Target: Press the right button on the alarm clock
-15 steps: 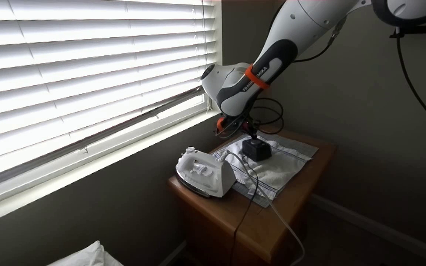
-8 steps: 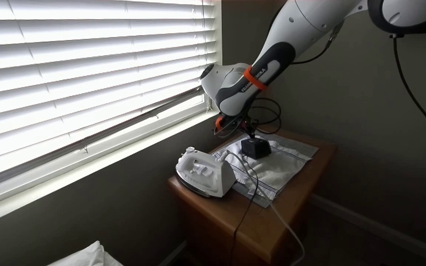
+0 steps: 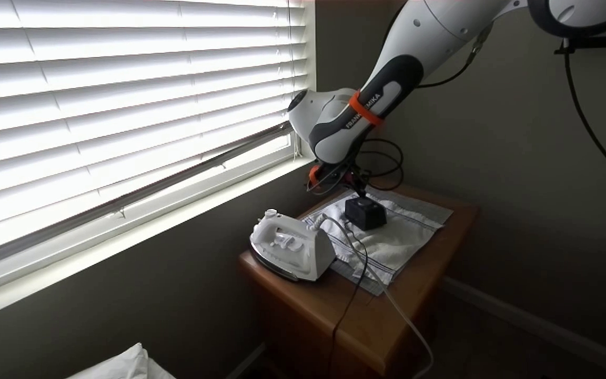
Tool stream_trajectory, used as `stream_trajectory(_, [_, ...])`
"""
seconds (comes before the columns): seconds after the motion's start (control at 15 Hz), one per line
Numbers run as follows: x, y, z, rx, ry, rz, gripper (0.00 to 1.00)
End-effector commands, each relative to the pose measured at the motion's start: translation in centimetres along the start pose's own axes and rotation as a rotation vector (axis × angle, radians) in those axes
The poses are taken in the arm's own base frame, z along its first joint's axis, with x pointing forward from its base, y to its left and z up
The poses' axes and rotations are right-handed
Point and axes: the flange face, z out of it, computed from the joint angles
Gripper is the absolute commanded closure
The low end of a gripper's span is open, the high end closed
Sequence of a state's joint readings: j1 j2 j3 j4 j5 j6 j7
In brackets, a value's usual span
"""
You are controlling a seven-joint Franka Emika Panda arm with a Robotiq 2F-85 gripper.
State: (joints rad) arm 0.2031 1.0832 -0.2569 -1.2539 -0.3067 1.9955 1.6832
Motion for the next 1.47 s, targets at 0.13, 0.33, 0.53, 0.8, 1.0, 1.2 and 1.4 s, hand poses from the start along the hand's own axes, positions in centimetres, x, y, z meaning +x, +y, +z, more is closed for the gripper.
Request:
stream_trajectory(0.13, [0.1,3.0,-0.6,0.003,-0.048,0.028,1.00])
stream_trajectory(0.33, [0.3,4.1,-1.0,0.015,-0.062,0.026,1.00])
stream_trajectory(0.53, [0.4,5.0,-1.8,0.068,-0.069,-0.028,1.00])
stream_trajectory(0.8, [1.2,7.3,-3.4,0.260,-0.063,-0.182,1.00])
stream_trajectory(1.0, [2.9,9.8,-3.9,0.373,-0.092,-0.296,0.74])
stream_trajectory(1.2, [5.2,13.4,-4.1,0.443,-0.138,-0.409,0.60])
stream_trajectory(1.4, [7.2,18.0,-4.0,0.478,-0.170,-0.554,0.39])
